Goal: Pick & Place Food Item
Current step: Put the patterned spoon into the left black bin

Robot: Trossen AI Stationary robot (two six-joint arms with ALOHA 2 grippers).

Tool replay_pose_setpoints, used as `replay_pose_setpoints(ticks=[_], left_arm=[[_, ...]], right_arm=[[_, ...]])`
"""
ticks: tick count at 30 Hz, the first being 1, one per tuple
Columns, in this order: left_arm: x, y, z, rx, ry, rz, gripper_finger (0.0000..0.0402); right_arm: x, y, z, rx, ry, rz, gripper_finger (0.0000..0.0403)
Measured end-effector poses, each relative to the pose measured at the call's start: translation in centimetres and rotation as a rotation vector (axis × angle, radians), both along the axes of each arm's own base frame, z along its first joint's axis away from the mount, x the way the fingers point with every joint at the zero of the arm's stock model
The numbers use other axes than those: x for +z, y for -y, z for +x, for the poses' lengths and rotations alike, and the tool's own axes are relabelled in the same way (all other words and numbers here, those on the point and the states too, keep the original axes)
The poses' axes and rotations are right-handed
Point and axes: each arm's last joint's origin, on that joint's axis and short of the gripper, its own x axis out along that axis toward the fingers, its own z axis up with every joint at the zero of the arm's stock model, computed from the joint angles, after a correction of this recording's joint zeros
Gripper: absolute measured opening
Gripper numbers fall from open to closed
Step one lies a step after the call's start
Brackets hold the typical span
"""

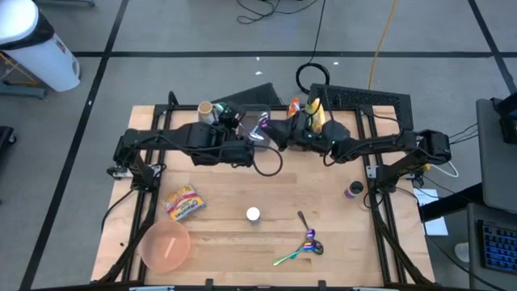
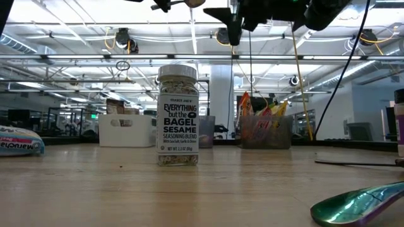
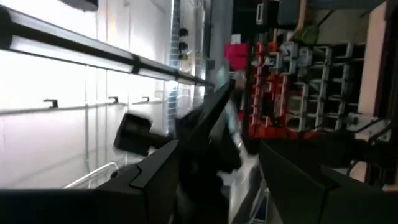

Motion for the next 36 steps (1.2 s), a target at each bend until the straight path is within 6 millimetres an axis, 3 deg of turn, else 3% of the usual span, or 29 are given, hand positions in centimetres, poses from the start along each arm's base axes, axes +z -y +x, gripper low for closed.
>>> replay_pose_setpoints(ticks=[6, 17, 30, 36], left_arm=[[0.2, 0.3, 0.0, 0.008, 0.02, 0.063, 0.0026], [0.5, 0.0, 0.5, 0.018, 0.057, 0.099, 0.0026], [1.0, 0.1, 1.6, -0.025, 0.082, 0.128, 0.0026], [1.0, 0.1, 1.6, -0.024, 0.086, 0.127, 0.0026]], right_arm=[[-0.9, 0.0, 0.3, 0.05, -0.09, 0.033, 0.0212], [-0.1, -1.5, 0.2, 0.079, -0.005, 0.045, 0.0212], [-0.1, -1.7, 0.3, 0.092, -0.004, 0.045, 0.0212], [0.0, -1.7, 0.2, 0.094, 0.006, 0.042, 0.0184]])
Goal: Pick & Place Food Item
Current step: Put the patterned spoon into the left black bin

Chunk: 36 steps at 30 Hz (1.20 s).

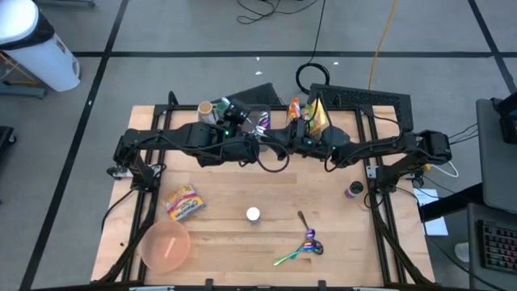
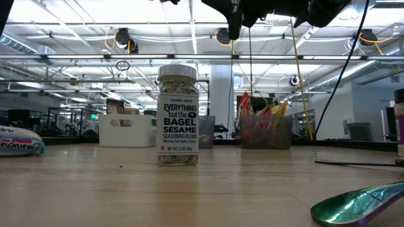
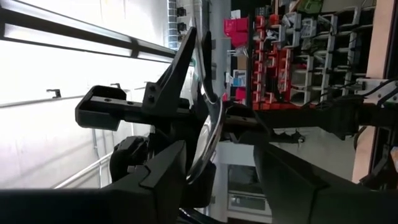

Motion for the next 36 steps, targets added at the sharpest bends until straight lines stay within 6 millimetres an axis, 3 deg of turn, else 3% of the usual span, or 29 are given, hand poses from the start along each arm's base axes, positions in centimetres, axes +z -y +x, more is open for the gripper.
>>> replay_pose_setpoints(ticks=[22, 36], left_arm=[[-0.22, 0.05, 0.19, -0.016, -0.006, -0.028, 0.0026], [-0.22, 0.06, 0.24, -0.017, 0.003, -0.034, 0.0036]], right_arm=[[-0.16, 0.01, 0.03, -0.004, -0.014, -0.013, 0.0014], [-0.17, -0.01, 0.03, 0.013, -0.02, -0.056, 0.0004]])
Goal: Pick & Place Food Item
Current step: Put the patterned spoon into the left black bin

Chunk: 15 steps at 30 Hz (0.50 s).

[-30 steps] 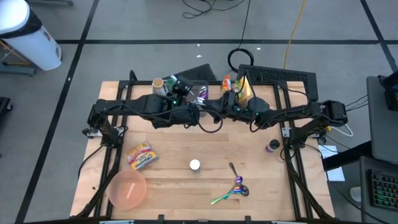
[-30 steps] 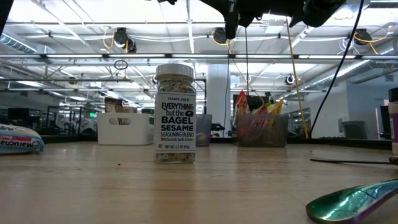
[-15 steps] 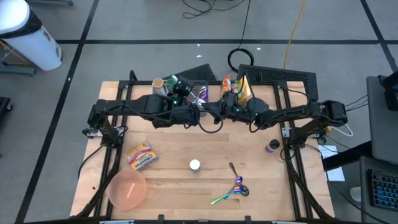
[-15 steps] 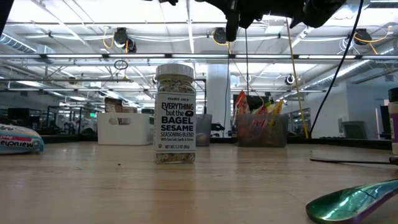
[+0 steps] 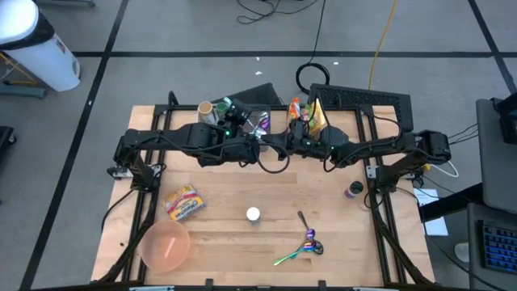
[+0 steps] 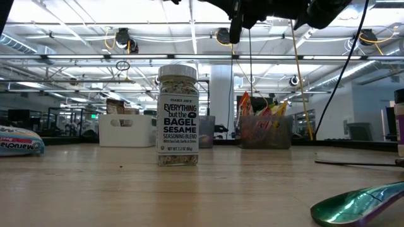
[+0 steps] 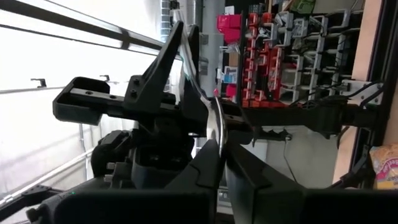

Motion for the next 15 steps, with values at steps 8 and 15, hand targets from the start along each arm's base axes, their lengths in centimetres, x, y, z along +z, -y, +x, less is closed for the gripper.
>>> replay_pose_setpoints(ticks=[8, 15], left_arm=[[-0.01, 0.01, 0.01, 0.001, 0.01, -0.009, 0.0038], [-0.01, 0.04, 0.06, 0.013, 0.051, -0.023, 0.0059]], right_arm=[[-0.05, -0.04, 0.03, 0.01, -0.005, -0.017, 0.0002], [-0.15, -0.04, 0.06, 0.005, -0.017, -0.035, 0.0001]])
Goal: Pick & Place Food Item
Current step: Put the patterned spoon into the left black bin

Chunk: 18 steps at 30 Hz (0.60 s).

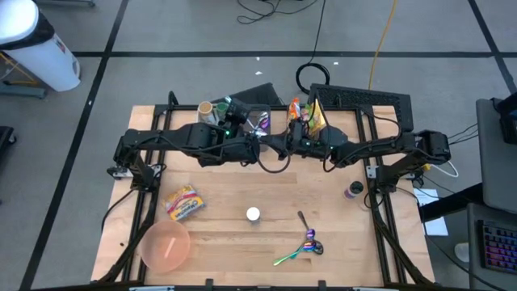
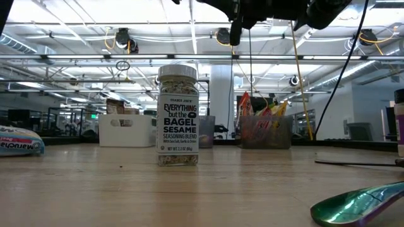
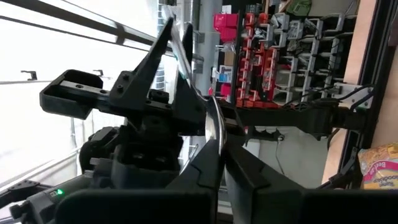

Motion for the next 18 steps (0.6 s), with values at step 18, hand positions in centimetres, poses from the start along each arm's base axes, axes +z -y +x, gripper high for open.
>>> replay_pose_setpoints(ticks=[18], left_arm=[[0.4, 1.3, 0.7, -0.016, 0.196, -0.08, 0.0158]], right_arm=[[0.1, 0.2, 0.0, -0.004, 0.004, -0.022, 0.0]])
